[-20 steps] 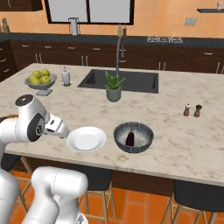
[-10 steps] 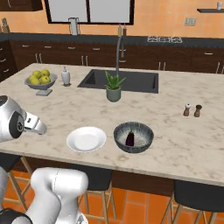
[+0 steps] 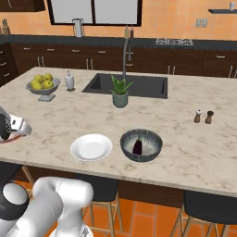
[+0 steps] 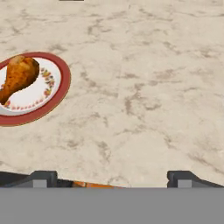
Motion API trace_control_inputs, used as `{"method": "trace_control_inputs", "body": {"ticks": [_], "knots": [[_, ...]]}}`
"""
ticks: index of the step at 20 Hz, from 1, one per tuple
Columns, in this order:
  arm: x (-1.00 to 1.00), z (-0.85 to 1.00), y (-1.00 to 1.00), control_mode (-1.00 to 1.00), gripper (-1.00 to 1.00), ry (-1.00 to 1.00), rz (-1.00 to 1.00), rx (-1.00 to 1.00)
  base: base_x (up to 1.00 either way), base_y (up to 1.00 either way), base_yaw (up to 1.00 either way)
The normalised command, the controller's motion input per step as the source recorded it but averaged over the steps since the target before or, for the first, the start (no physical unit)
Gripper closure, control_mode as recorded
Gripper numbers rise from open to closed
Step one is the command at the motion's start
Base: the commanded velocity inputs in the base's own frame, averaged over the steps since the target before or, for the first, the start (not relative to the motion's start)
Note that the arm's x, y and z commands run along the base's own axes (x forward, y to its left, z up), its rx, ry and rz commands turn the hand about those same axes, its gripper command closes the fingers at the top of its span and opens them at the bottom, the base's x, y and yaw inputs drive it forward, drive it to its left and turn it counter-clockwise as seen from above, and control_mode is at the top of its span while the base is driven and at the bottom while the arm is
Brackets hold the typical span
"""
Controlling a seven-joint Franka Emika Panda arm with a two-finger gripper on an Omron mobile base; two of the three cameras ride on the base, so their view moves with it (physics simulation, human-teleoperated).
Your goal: Pick the chicken drumstick and eggplant from their plates and place them in the bowl. Then put the bowl in the fridge.
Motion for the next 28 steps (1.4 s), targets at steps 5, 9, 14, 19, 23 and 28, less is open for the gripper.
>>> {"method": "trace_control_inputs", "body": {"ticks": [5, 9, 14, 19, 23, 28], "knots": [[0.47, 0.00, 1.00, -1.00, -1.00, -0.01, 0.03, 0.00, 0.00, 0.00, 0.00], [0.57, 0.00, 1.00, -1.00, -1.00, 0.00, 0.00, 0.00, 0.00, 0.00, 0.00], [0.37, 0.00, 0.99, -1.00, -1.00, 0.00, 0.00, 0.00, 0.00, 0.00, 0.00], [0.00, -0.22, 0.72, -1.00, -1.00, 0.08, 0.00, 0.01, 0.00, 0.00, 0.00], [0.28, -0.40, 0.24, -1.00, -1.00, 0.16, -0.01, 0.00, 0.00, 0.00, 0.00], [0.70, -0.30, 0.21, -1.00, -1.00, 0.11, -0.03, 0.00, 0.00, 0.00, 0.00]]}}
